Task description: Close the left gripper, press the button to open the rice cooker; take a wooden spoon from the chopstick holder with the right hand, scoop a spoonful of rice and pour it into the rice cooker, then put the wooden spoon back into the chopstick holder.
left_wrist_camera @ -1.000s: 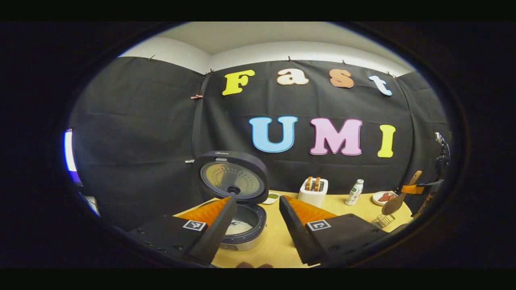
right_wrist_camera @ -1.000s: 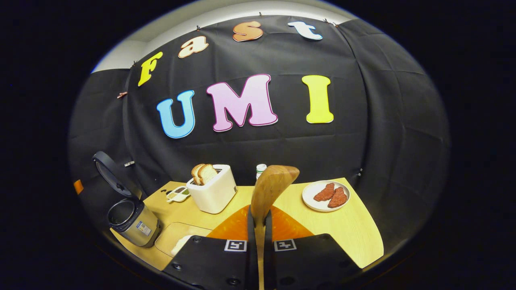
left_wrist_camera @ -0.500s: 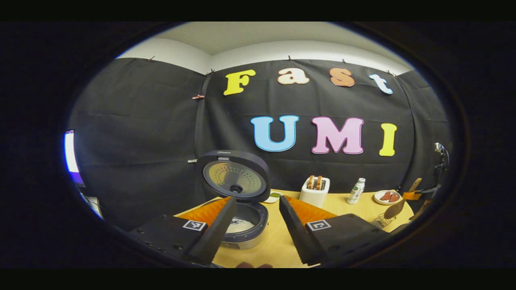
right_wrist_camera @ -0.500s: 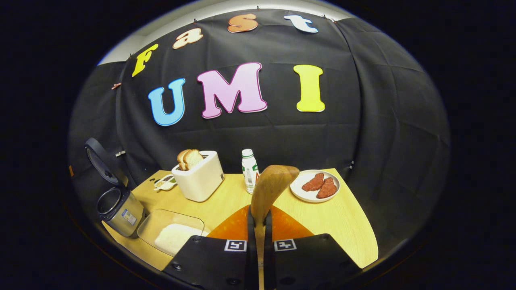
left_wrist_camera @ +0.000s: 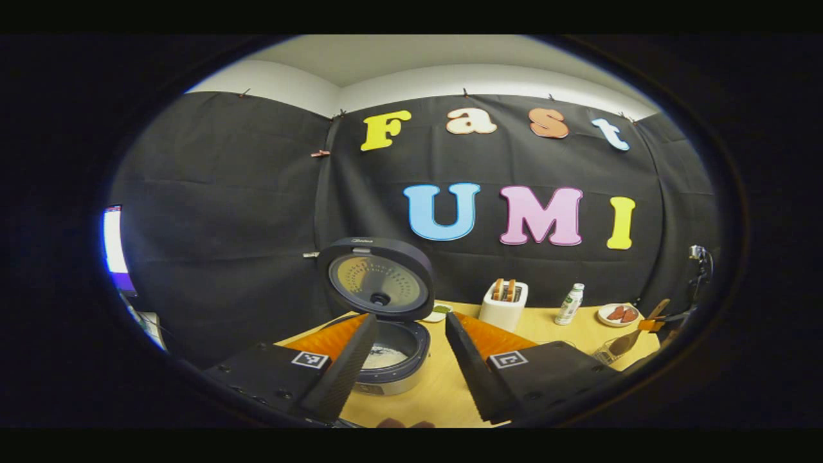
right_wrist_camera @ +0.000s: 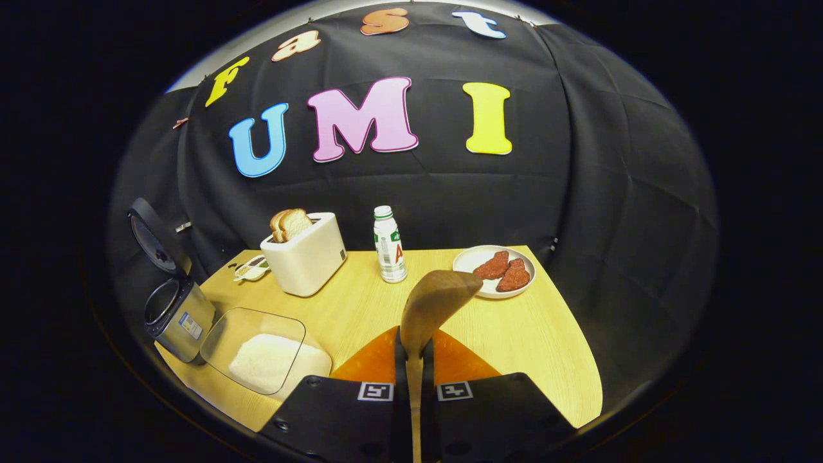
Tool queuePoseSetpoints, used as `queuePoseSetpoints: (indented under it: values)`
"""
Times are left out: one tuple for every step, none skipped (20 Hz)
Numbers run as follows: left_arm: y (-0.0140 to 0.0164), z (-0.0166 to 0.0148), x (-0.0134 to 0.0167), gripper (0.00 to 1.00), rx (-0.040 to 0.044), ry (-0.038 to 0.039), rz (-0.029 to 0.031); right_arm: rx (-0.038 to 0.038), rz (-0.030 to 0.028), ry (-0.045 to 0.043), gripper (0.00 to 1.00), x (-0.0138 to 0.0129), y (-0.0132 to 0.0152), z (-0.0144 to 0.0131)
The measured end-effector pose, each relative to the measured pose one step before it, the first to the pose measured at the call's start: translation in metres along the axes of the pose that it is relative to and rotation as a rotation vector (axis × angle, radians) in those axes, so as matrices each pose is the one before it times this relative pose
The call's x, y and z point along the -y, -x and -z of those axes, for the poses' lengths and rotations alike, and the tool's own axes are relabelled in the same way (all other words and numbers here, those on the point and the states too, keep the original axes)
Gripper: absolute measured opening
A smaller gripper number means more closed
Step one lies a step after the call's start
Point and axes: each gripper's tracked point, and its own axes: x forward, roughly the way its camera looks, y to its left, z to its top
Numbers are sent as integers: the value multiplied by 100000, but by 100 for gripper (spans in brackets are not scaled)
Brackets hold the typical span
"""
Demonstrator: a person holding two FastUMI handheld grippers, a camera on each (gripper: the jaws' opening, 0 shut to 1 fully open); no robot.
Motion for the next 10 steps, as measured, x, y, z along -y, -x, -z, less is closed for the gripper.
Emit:
queuePoseSetpoints:
  values:
    - [-31, -125, 57, 76, 163, -456, 147, -393, 225, -341, 10, 36, 27, 261]
    - [56, -70, 67, 79, 338, -340, 74, -998, 221, 194, 10, -24, 19, 416]
    - [57, -111, 45, 79, 389, 32, 161, -314, 198, 661, 10, -7, 0, 290]
    - [-10, -2, -21, 76, -18, 231, 234, -1332, 196, 535, 10, 13, -13, 467]
    - [45, 46, -67, 76, -332, 23, -14, -1067, 272, 336, 11, -34, -26, 468]
    - [77, 209, -14, 76, -156, -93, 4, -1187, 256, -86, 11, 65, -83, 450]
    - [6, -48, 3, 79, 48, -138, -30, -1479, 350, -464, 12, 67, -144, 483]
    - [101, -42, -127, 79, 31, -165, -81, -1918, 273, -530, 12, -41, -134, 650]
    - [18, -96, -35, 79, 72, 8, 8, -1850, 193, -364, 14, 65, -26, 523]
    - [-29, 33, -88, 76, 55, 104, -153, -663, 260, -338, 14, 181, 30, 251]
